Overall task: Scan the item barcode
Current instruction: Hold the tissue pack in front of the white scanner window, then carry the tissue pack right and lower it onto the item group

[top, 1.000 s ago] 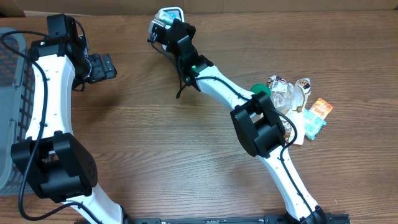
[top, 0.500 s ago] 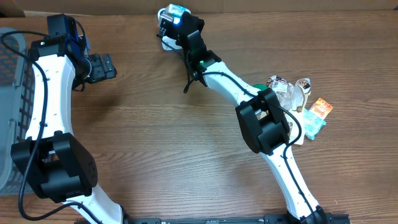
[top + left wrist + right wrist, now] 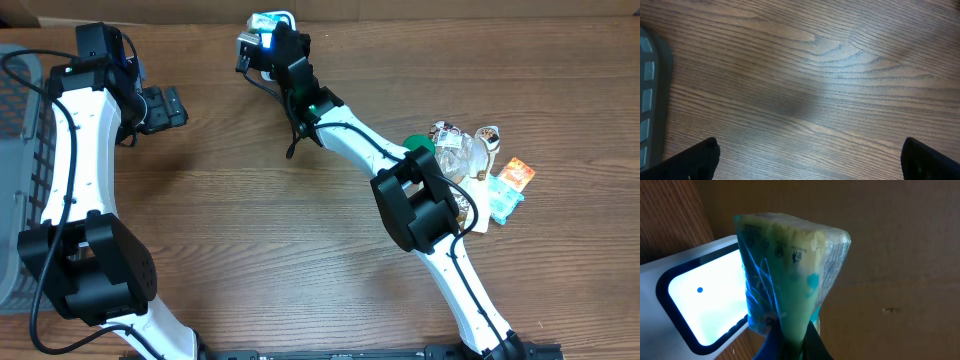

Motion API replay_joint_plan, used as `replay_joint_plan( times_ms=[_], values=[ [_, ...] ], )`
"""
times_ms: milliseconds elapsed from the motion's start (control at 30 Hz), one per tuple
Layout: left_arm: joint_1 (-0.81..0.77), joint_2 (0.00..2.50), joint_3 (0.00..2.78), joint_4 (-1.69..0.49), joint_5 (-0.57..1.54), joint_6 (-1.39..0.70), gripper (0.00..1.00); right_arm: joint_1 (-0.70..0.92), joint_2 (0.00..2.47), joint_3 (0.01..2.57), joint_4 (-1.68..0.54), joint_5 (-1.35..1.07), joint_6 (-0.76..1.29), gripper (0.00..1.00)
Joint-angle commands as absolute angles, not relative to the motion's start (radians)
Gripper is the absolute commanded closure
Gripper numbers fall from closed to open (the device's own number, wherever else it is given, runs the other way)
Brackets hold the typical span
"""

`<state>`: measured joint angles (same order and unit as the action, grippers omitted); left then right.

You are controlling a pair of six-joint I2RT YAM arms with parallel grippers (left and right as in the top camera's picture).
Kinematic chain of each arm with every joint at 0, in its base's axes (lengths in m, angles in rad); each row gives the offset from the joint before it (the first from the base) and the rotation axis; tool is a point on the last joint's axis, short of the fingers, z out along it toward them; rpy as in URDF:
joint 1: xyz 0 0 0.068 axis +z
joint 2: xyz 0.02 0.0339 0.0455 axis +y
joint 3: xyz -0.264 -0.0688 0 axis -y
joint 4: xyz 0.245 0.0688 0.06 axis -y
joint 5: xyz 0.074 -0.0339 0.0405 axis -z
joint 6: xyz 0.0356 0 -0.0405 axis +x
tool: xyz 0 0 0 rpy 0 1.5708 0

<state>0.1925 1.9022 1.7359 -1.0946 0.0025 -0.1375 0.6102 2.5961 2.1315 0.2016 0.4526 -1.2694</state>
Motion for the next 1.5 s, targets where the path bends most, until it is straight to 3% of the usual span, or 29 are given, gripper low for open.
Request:
replay_joint_plan(
  times_ms=[0,233,600,800,967,1133,1300,1467],
  values=[
    [0.196,1.905,1.729,-1.093,-0.007,-0.119,0.00,0.609,2.604,2.133,0.212,0.455,-1.273,0.96],
    [0.196,1.905,1.729,-1.094,-0.007,-0.119,0.00,0.609,2.572,2.133,0.200,0.445,-1.214,0.96],
    [0.196,1.905,1.729,-1.093,-0.007,-0.119,0.01,0.611,2.262,2.133,-0.071,0.414,-0.651,0.96],
    [0.196,1.905,1.729,-1.093,-0.007,-0.119,0.01,0.593,1.989,2.133,-0.519,0.272,-0.132,0.96],
    [0.196,1.905,1.729,-1.093,-0.007,-0.119,0.00,0.557,1.785,2.133,-0.934,0.234,0.004,0.96],
    [0.196,1.905,1.729,-1.094,-0.007,-0.119,0.01,0.453,1.600,2.133,-1.302,0.260,0.284,0.96],
    [0.196,1.905,1.729,-1.094,-0.007,-0.119,0.00,0.263,1.543,2.133,-1.540,0.231,0.418,0.96],
    [0.196,1.905,1.729,-1.094,-0.007,-0.119,0.00,0.087,1.552,2.052,-1.640,0.136,0.396,0.96]
  ],
)
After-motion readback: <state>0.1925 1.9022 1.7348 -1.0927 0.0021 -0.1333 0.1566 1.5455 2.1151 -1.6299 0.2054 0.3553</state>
